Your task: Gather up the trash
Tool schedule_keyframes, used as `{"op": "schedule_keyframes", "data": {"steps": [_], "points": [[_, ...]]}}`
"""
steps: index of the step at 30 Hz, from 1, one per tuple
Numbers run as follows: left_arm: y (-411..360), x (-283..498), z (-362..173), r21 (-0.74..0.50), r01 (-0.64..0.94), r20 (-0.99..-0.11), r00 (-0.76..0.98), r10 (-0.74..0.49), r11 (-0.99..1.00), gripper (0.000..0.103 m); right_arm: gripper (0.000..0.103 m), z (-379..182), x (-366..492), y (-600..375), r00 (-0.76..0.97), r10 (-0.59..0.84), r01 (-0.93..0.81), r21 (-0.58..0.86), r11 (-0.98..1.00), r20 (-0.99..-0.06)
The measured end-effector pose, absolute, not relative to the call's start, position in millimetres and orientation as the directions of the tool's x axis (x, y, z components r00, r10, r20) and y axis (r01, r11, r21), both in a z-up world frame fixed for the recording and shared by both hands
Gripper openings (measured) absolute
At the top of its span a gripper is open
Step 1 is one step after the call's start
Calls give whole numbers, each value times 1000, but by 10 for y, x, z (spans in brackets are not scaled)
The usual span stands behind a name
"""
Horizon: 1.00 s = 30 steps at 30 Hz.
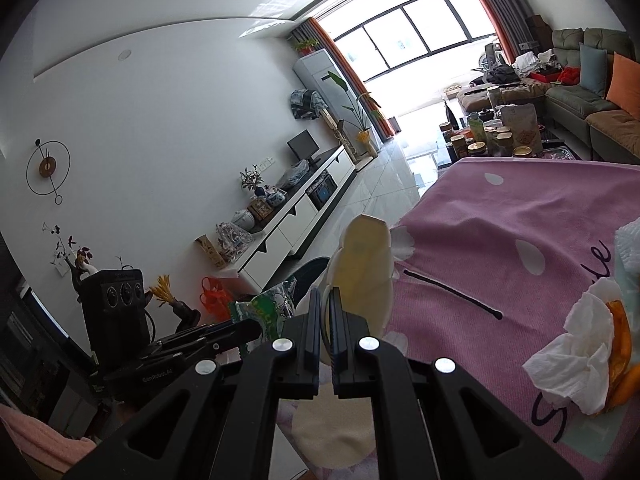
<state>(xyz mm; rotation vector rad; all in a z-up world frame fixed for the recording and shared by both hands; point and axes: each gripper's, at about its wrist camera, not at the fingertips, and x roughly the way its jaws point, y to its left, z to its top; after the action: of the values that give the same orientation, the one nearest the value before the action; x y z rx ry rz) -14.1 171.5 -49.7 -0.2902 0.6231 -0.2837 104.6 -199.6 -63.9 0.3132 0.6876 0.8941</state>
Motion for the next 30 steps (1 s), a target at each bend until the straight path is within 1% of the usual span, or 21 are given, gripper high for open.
{"op": "schedule_keyframes", "data": {"steps": [18, 24, 30], "points": [[2439, -224, -529, -350, -25, -542, 820, -181, 936, 22, 4, -586, 1227, -1139, 330, 828, -680, 494, 541, -453], [2582, -151, -608, -349, -80, -560, 817, -139, 934, 22, 4, -622, 1301, -948, 312, 823, -681, 492, 542, -475], [2719, -89, -764, -347, -138, -597, 795, -105, 928, 22, 4, -687, 1398, -694, 294, 804, -685, 473, 554, -516]]}}
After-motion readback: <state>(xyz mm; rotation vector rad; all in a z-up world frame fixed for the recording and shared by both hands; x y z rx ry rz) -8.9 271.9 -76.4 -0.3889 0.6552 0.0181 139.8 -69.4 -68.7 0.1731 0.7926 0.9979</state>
